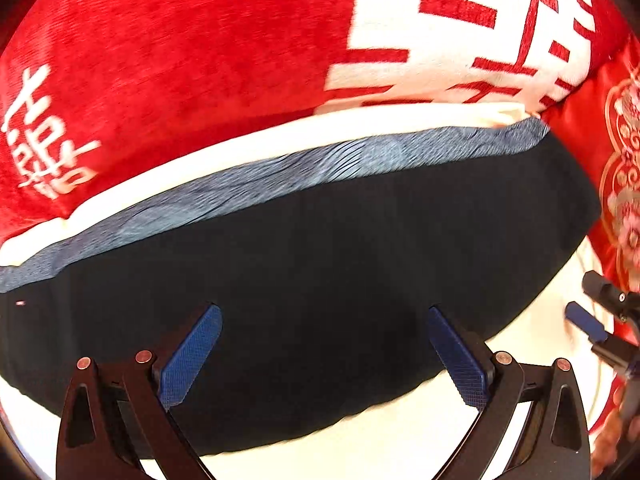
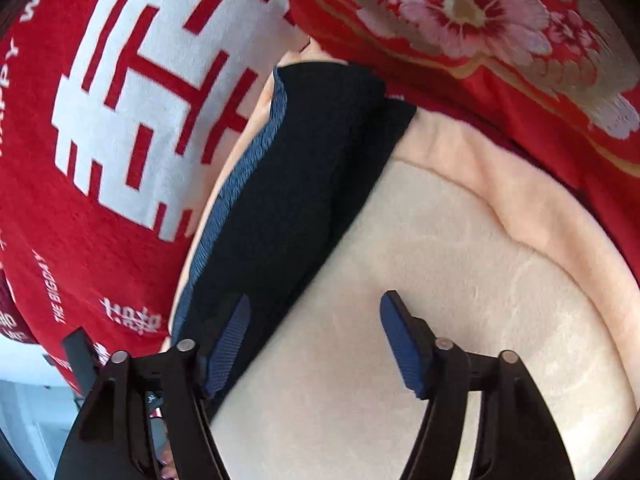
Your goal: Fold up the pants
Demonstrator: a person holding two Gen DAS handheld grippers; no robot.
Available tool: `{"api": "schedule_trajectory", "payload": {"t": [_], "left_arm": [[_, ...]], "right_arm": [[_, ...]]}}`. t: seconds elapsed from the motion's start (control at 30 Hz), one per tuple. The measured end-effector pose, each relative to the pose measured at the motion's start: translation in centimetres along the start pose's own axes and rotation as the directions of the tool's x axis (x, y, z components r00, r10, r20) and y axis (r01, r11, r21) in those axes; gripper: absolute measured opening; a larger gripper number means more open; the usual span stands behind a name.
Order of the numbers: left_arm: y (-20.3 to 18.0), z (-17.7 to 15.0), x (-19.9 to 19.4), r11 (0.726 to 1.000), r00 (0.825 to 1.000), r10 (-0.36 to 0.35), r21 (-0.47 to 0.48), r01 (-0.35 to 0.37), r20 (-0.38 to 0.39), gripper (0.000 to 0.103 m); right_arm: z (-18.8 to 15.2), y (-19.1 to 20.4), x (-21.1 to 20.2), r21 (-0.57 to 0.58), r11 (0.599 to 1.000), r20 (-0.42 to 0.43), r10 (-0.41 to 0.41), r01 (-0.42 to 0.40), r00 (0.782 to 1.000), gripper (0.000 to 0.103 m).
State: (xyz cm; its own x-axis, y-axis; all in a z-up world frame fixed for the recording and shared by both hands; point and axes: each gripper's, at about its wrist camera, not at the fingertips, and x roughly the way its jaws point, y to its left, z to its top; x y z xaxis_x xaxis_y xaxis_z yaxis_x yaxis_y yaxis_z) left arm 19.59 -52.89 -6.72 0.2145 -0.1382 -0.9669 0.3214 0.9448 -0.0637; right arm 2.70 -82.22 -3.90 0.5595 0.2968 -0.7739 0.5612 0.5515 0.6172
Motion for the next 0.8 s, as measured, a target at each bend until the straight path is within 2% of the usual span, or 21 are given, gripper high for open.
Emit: {"api": "schedule_trajectory", "payload": {"t": [0.13,0.2,0.37,0.57,0.6,0.63,0.67,0.7,0.77,0.8], "left_arm": [[0.0,1.3,2.4,0.999,0.999,0.028,-0.014,-0.028,-0.046,0.103],[0.3,1.4,2.7,0.999,0.999,0.013,-0.036,-0.015,-0.046,0.103],[-0.2,1.7,3.3,0.999,0.999,0.027,-0.016,-0.027,-0.034,0.103],[-0.9,1.8,4.2,1.000,0.999,0.027,-0.010,-0.028,-0.019,0.103],[-0.9,1.5,4.6,1.000,1.000,0.026,-0.010,-0.026,-0.016,0.103],[-0.8,1.2,4.6,1.000,1.000,0.023,-0.010,-0.024,-0.015,0.103],[-0.7,0.9,4.5,1.000,1.000,0.021,-0.011,-0.021,-0.015,0.103],[-0.5,1.0,4.2,1.000,1.000,0.014,-0.020,-0.014,-0.013,0.099],[0.0,1.3,3.0,1.000,1.000,-0.008,-0.025,0.008,0.007,0.065],[-0.1,1.6,2.6,1.000,1.000,-0.024,-0.013,0.025,0.018,0.059]], "right_arm": [[1.1,-1.0,1.0,0.075,0.994,0.013,0.081,-0.081,0.997,0.056],[1.2,-1.2,1.6,0.076,0.992,0.006,0.103,-0.104,0.995,0.056],[2.4,-1.5,2.6,0.093,0.977,0.044,0.186,-0.190,0.982,0.056],[4.0,0.0,4.6,0.076,0.969,0.060,0.231,-0.235,0.971,0.055],[4.3,0.2,5.0,0.080,0.968,0.051,0.235,-0.238,0.971,0.045],[4.5,0.4,5.4,0.088,0.969,0.029,0.229,-0.231,0.973,0.022],[4.7,0.4,5.8,0.104,0.965,0.008,0.241,-0.240,0.971,0.013],[4.7,0.3,5.9,0.124,0.959,0.005,0.256,-0.254,0.967,0.014],[4.5,0.7,5.4,0.117,0.958,0.011,0.264,-0.263,0.964,0.014],[4.3,1.2,4.9,0.102,0.957,0.016,0.270,-0.270,0.963,0.014]]}}
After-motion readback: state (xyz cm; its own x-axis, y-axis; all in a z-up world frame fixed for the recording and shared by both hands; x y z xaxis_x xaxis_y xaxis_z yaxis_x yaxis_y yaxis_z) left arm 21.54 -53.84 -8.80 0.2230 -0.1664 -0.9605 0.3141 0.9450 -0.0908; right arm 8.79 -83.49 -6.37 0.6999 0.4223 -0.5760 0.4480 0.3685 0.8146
